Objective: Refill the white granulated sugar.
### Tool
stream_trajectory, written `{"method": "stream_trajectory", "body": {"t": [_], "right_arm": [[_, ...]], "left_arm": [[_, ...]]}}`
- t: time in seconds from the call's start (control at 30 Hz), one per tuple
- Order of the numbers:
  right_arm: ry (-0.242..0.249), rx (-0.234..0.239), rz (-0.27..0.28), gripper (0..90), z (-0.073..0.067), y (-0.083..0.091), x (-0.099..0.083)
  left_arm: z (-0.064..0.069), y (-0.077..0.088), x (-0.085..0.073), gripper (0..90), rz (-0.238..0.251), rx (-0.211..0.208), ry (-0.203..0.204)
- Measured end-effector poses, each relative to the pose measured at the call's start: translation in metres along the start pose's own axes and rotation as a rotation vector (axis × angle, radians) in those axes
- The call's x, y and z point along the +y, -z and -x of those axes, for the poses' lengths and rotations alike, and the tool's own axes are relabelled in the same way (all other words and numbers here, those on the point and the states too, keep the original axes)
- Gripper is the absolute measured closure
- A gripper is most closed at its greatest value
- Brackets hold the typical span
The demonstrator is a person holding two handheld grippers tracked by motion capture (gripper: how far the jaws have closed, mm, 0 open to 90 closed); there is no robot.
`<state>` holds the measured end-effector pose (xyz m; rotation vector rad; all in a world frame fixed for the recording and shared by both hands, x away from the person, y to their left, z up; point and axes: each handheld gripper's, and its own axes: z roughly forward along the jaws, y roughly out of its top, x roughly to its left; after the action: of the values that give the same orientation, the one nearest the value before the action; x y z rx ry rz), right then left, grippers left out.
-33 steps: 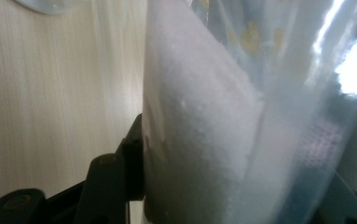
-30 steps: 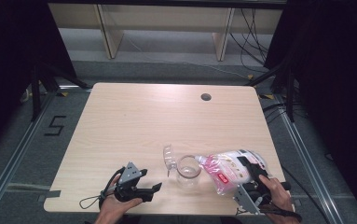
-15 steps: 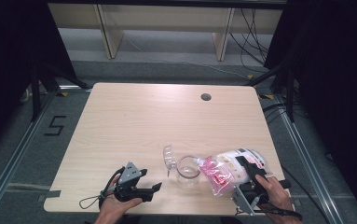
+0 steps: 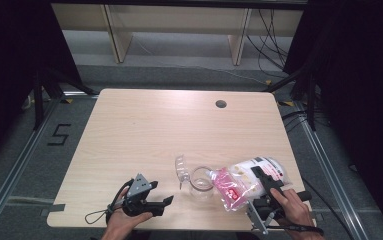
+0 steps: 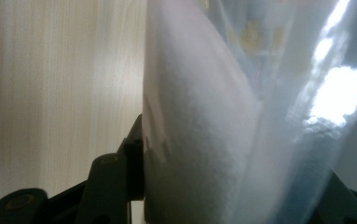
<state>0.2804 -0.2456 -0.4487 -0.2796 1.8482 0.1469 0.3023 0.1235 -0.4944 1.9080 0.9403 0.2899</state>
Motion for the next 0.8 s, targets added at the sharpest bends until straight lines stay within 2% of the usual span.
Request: {"method": "stream_trajectory", "body": {"t": [0.03, 0.07, 0.1, 0.13, 0.17, 0.2, 0.23, 0.27, 0.37, 0.43, 0.47, 0.5, 0.53, 0.6, 0.7, 0.73, 0.77, 0.8], "right_arm": [[-0.009, -0.001, -0.004, 52.2, -0.0006, 0.0006, 0.0002], [-0.057, 0.001, -0.012, 52.3, -0.0041, 0.0009, -0.0001], [-0.026, 0.001, -0.008, 52.3, -0.0027, 0.0004, 0.0005], [-0.041, 0.003, -0.014, 52.4, -0.0046, 0.0002, 0.0006], [0.016, -0.004, -0.012, 52.4, -0.0012, 0.0003, 0.0014], [0.038, -0.002, 0.004, 52.4, 0.0003, -0.0013, 0.0012], [-0.025, -0.001, -0.015, 52.4, -0.0036, 0.0, 0.0004], [-0.016, 0.012, -0.02, 52.5, -0.0024, -0.0003, 0.0005], [0.029, 0.002, -0.012, 52.5, 0.0002, -0.001, 0.0006], [0.035, 0.004, -0.029, 52.6, 0.0002, 0.0002, 0.0013], [-0.007, 0.012, -0.037, 52.7, -0.0032, 0.0001, 0.0008], [0.012, 0.007, -0.031, 52.7, -0.002, -0.0002, 0.0012], [0.071, 0.003, -0.019, 52.7, 0.0017, -0.0008, 0.0023], [0.047, 0.004, -0.014, 52.8, -0.0008, -0.002, 0.0019], [0.069, 0.013, -0.024, 52.9, -0.0001, -0.0021, 0.0038], [0.044, 0.009, -0.027, 52.9, -0.0028, -0.0026, 0.0036], [0.093, 0.004, -0.014, 53.0, 0.0001, -0.0036, 0.0047], [0.1, 0.01, -0.018, 53.0, 0.0002, -0.0036, 0.005]], "left_arm": [[0.0004, -0.0003, -0.0002, 24.6, 0.001, 0.001, 0.01], [0.0004, -0.0002, -0.0002, 24.6, 0.0, 0.0, 0.007], [0.0002, -0.0001, 0.0, 24.6, -0.001, -0.001, -0.001], [-0.0001, -0.0002, 0.0001, 24.6, -0.001, -0.002, -0.006], [0.0, -0.0002, 0.0, 24.6, 0.0, -0.002, -0.007], [-0.0001, -0.0002, 0.0, 24.6, -0.001, -0.002, -0.008], [-0.0001, -0.0002, 0.0, 24.6, 0.0, -0.002, -0.006], [0.0, -0.0001, 0.0, 24.6, -0.001, -0.001, -0.003], [-0.0002, -0.0001, 0.0001, 24.6, 0.0, -0.001, -0.006], [0.0, -0.0001, 0.0001, 24.6, 0.0, -0.002, -0.008], [0.0, -0.0002, 0.0001, 24.6, 0.0, -0.002, -0.007], [0.0, -0.0002, 0.0001, 24.6, 0.0, -0.002, -0.007], [0.0, -0.0002, 0.0001, 24.6, 0.0, -0.001, -0.007], [0.0, 0.0, 0.0001, 24.6, 0.0, -0.001, -0.006], [-0.0002, 0.0, 0.0001, 24.6, 0.0, -0.001, -0.005], [0.0001, 0.0, 0.0, 24.6, 0.0, -0.001, -0.004], [0.0, 0.0, 0.0001, 24.6, 0.0, -0.002, -0.006], [0.0, -0.0001, 0.0, 24.6, 0.0, -0.002, -0.007]]}}
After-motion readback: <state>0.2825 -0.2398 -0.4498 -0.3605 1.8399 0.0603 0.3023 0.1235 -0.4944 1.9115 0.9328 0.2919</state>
